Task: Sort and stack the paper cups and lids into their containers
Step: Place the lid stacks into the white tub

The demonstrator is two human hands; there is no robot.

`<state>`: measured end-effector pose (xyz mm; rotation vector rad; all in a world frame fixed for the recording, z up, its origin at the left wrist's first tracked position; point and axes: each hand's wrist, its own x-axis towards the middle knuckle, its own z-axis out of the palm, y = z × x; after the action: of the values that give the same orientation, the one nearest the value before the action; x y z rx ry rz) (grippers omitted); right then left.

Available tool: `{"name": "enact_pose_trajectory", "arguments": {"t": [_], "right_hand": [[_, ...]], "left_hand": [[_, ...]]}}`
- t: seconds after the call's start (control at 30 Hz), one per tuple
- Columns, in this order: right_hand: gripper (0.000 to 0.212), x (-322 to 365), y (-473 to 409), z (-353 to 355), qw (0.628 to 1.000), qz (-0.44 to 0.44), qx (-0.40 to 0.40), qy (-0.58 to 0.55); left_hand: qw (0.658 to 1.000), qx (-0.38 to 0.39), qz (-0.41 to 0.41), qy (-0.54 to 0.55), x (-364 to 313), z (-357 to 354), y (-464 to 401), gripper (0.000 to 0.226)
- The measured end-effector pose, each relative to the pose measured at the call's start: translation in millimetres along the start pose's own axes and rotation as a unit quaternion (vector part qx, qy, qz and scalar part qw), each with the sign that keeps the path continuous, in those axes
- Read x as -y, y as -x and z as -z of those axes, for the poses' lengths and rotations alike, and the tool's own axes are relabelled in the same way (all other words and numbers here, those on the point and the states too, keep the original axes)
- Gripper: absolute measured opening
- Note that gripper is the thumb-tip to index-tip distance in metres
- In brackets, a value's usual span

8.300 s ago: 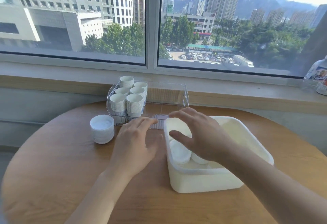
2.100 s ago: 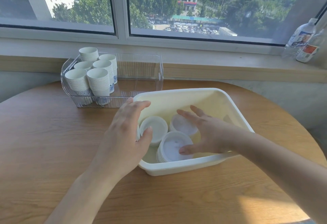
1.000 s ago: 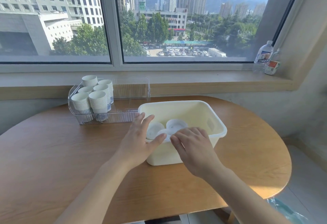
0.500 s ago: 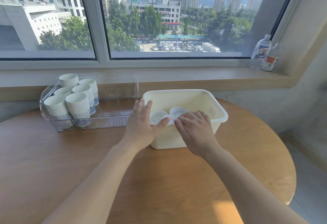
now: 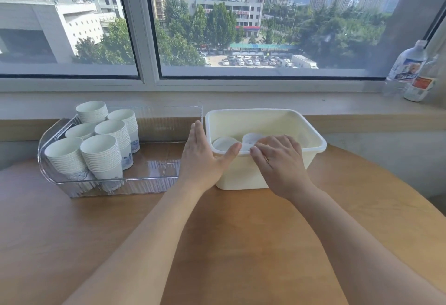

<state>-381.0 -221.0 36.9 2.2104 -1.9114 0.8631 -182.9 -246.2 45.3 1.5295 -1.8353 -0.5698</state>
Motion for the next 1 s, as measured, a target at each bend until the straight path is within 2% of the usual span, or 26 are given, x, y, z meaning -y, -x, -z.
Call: {"name": "enact_pose_trajectory", "arguments": {"t": [0.27, 0.47, 0.6, 0.73, 0.83, 0.9, 1.0], "right_hand": [[0.06, -1, -36, -23, 1.0, 0.009, -0.021, -0.012], [0.052, -4, -52, -29, 1.0, 0.003, -0.006, -0.012], [0.053, -3, -60, -26, 1.0, -0.013, 0.021, -0.013], [0.047, 4, -60, -20, 0.998, -0.042, 0.049, -0.001], [0.049, 21, -50, -18, 0.999, -0.049, 0.016, 0.011], [0.043, 39, -39, -22, 1.0, -0.019, 0.004, 0.006], [0.046, 69, -29, -36, 0.999, 0.026, 0.017, -0.008]], "left_hand": [[0.999, -0.007, 0.0, 0.043, 15, -3, -36, 0.109], [0.998, -0.025, -0.004, 0.063, 23, -10, -50, 0.093], [0.997, -0.005, -0.024, 0.078, 22, -3, -50, 0.076], [0.998, 0.037, -0.012, 0.051, 29, 11, -35, 0.087], [0.999, 0.031, -0.021, 0.007, 45, 24, -13, 0.084], [0.998, 0.026, -0.04, -0.03, 61, 33, 3, 0.078], [0.996, 0.033, -0.052, -0.059, 87, 44, 20, 0.074]]}}
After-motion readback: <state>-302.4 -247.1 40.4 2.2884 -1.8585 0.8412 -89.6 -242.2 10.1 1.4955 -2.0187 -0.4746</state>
